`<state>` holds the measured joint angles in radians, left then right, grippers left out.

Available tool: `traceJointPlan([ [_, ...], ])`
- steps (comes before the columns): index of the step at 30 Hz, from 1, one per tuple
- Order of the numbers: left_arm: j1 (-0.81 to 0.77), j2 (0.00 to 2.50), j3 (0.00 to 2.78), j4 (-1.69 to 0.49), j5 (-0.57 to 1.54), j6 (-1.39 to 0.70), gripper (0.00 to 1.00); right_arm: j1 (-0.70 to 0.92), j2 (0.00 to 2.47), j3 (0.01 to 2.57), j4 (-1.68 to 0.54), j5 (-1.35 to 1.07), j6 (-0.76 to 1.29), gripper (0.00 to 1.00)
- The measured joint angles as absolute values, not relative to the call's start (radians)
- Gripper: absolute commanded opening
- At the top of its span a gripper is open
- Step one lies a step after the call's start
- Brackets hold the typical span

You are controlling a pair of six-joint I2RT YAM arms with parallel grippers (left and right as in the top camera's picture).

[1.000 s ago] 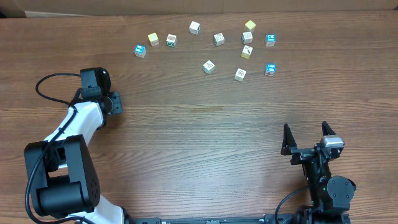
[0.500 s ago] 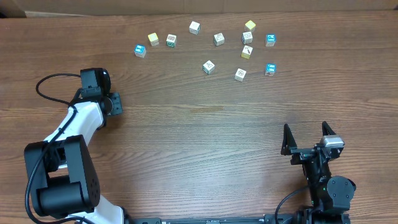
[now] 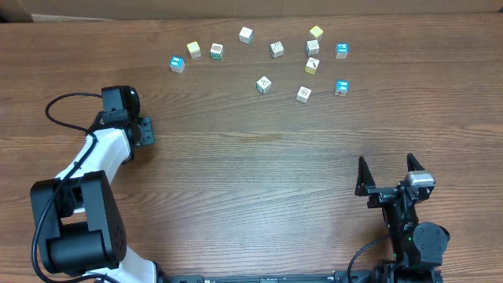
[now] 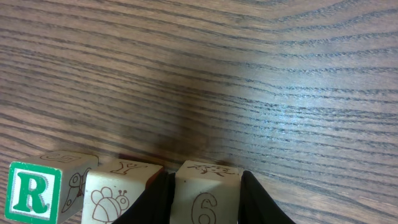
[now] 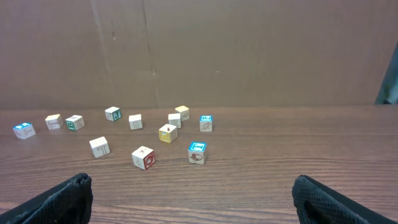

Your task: Form a horizontal line

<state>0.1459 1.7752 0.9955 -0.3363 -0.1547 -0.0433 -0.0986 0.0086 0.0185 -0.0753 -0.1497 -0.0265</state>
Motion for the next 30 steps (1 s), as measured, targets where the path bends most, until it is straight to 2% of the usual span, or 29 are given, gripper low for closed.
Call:
traceJointPlan([
  [9, 0.146, 1.775, 0.995, -0.337, -0.157, -0.044, 0.23, -0.098, 0.009, 0.019, -0.076, -0.150, -0.027, 1.00],
  [17, 0.146, 1.775, 0.995, -0.345, -0.157, -0.041, 0.34, -0.098, 0.009, 0.019, -0.076, -0.150, -0.026, 1.00],
  [30, 0.146, 1.775, 1.004, -0.350, -0.157, -0.041, 0.38, -0.098, 0.009, 0.019, -0.075, -0.150, -0.026, 1.00],
])
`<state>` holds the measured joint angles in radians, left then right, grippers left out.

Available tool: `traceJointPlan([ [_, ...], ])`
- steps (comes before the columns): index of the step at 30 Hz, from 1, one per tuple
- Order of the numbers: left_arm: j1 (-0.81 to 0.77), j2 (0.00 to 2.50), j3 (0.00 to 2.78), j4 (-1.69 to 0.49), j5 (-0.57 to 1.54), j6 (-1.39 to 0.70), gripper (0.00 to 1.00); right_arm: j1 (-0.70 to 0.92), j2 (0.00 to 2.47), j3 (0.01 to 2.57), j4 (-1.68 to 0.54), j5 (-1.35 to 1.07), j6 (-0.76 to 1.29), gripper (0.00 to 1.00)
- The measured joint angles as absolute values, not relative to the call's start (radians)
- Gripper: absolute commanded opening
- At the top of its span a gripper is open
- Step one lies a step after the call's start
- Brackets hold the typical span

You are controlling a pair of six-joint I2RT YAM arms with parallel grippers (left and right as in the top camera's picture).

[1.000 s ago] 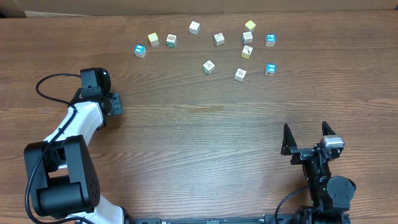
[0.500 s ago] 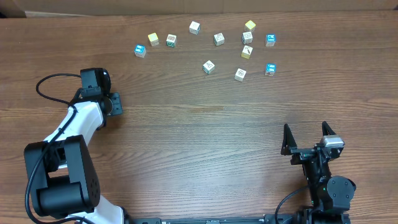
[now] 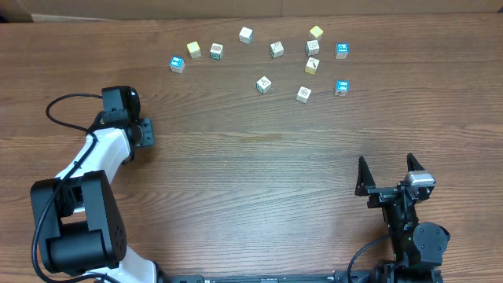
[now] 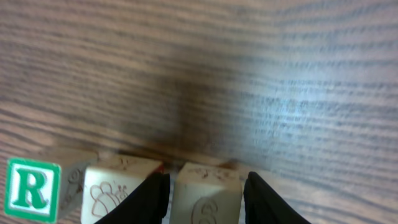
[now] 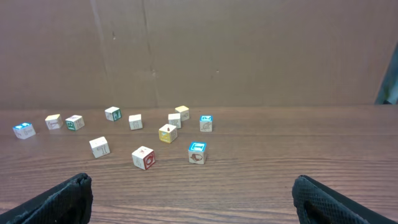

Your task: Form a horizontal line

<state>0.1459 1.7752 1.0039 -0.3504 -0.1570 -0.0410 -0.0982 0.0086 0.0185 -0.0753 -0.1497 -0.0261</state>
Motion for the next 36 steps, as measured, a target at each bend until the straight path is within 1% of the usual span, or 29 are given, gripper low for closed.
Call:
traceJointPlan([
  [9, 0.146, 1.775, 1.080, -0.314, -0.157, -0.041, 0.38, -0.099, 0.009, 0.019, -0.076, -0.150, -0.027, 1.00],
  [16, 0.126, 1.779, 1.194, -0.342, -0.130, -0.026, 0.38, -0.098, 0.009, 0.019, -0.075, -0.150, -0.026, 1.00],
  [22, -0.006, 1.781, 1.345, -0.368, -0.127, -0.010, 0.43, -0.098, 0.009, 0.019, -0.075, -0.150, -0.027, 1.00],
  [26, -0.101, 1.781, 1.406, -0.366, -0.111, -0.009, 0.42, -0.098, 0.009, 0.018, -0.075, -0.150, -0.027, 1.00],
  [28, -0.140, 1.792, 1.425, -0.356, -0.088, -0.020, 0.44, -0.098, 0.009, 0.019, -0.075, -0.150, -0.026, 1.00],
  [32, -0.210, 1.875, 1.497, -0.347, -0.065, -0.020, 0.51, -0.098, 0.009, 0.018, -0.076, -0.150, -0.026, 1.00],
  [36, -0.302, 2.045, 1.662, -0.437, -0.047, 0.052, 0.59, -0.098, 0.009, 0.019, -0.075, -0.150, -0.027, 1.00],
])
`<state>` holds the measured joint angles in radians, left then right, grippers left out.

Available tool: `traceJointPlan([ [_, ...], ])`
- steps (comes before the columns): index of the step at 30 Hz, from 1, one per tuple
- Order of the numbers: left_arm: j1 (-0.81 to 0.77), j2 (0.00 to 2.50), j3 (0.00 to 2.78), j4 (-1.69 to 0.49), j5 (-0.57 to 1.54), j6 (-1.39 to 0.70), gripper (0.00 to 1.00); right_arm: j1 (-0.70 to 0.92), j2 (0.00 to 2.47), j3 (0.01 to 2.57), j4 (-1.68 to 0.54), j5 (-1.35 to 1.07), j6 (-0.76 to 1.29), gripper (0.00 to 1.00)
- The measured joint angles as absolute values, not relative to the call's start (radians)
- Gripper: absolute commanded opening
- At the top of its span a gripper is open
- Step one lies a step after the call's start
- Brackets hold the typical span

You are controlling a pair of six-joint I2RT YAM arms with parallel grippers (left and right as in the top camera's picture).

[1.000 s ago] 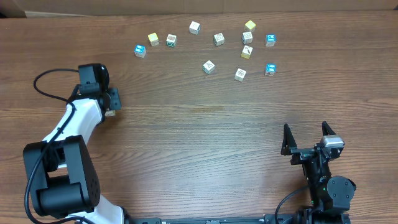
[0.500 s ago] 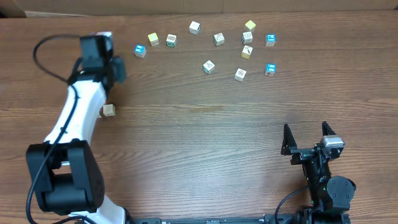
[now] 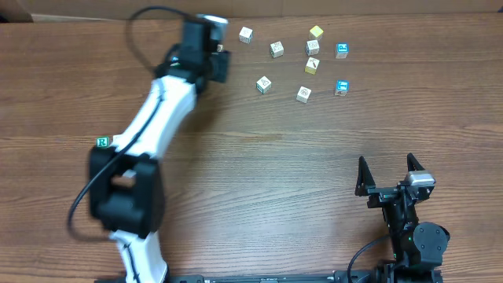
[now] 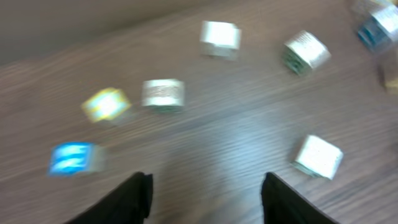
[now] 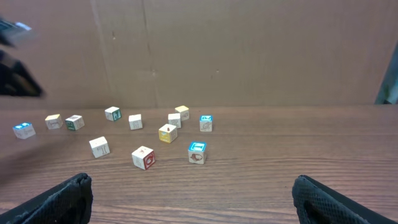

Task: Form a horizontal line
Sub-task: 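Reach the left gripper to the red-bordered '3' block and grasp it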

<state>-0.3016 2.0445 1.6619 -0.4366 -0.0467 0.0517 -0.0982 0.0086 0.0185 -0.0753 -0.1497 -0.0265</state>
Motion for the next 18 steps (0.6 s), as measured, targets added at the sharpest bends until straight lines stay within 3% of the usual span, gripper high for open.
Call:
traceJointPlan([
  [9, -0.411, 2.431, 2.248, -0.762, 0.163, 0.253, 0.61, -0.098, 0.009, 0.019, -0.076, -0.150, -0.027, 1.00],
  [18, -0.385, 2.513, 2.352, -0.849, 0.188, 0.439, 0.64, -0.098, 0.009, 0.019, -0.075, -0.150, -0.026, 1.00],
])
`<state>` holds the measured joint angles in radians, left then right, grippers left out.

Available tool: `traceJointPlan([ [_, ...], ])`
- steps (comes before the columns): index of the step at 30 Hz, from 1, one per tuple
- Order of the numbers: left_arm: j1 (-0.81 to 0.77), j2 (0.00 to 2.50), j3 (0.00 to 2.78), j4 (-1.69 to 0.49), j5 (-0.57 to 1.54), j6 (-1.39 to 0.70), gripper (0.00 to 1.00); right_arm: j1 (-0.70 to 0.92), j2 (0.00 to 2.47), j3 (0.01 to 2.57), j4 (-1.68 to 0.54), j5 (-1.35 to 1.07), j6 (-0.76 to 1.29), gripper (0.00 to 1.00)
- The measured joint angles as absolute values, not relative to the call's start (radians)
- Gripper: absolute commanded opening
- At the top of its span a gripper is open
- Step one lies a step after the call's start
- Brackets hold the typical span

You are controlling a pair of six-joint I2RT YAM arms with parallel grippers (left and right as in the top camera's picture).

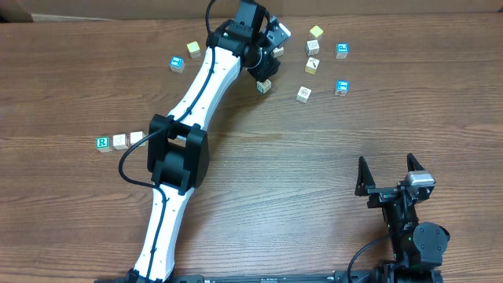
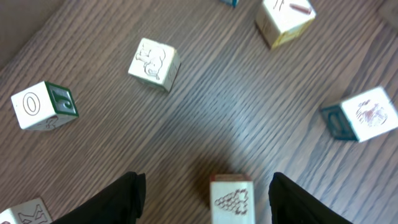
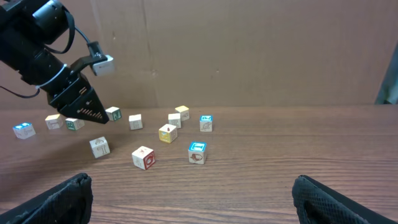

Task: Form a horizontal line
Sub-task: 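Reach the left gripper to the red-bordered '3' block and grasp it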

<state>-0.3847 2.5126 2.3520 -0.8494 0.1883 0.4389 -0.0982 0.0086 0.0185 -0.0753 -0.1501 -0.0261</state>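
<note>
Three blocks form a short row [image 1: 119, 141] at the left, with the green R block [image 1: 102, 142] at its outer end. The other blocks lie scattered at the far side. My left gripper [image 2: 211, 205] is open above a white block with a grape-like drawing [image 2: 231, 198], which lies between its fingers. From overhead, the left gripper [image 1: 266, 69] hangs over that block [image 1: 264, 85]. My right gripper [image 3: 193, 199] is open and empty near the front right edge.
Loose blocks around the left gripper: a green-edged O block [image 2: 43, 106], a plain drawn block [image 2: 154, 64], a yellow-sided block [image 2: 285, 18], a teal-sided block [image 2: 357, 115]. Further blue and yellow blocks [image 1: 341, 86] lie to the right, and two [image 1: 176, 64] to the left.
The left gripper has moved right and nearer the table, from over the far-left scattered blocks to over the grape block. It remains open. The right arm is unchanged.
The left gripper stood shut around the 6 block at the end of the row beside the R and bee blocks. Then its fingers stood wider, off the block. Later it was open over the far scattered blocks, and now over the grape block.
</note>
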Motion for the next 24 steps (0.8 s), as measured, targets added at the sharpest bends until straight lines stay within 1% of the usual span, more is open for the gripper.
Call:
traceJointPlan([
  [3, -0.384, 2.516, 2.353, -0.856, 0.188, 0.476, 0.66, -0.098, 0.009, 0.019, -0.076, -0.150, -0.027, 1.00],
  [15, -0.385, 2.595, 2.361, -0.914, 0.232, 0.513, 0.67, -0.099, 0.009, 0.019, -0.076, -0.150, -0.027, 1.00],
  [24, -0.385, 2.610, 2.361, -0.894, 0.233, 0.513, 0.57, -0.098, 0.009, 0.019, -0.075, -0.150, -0.027, 1.00],
])
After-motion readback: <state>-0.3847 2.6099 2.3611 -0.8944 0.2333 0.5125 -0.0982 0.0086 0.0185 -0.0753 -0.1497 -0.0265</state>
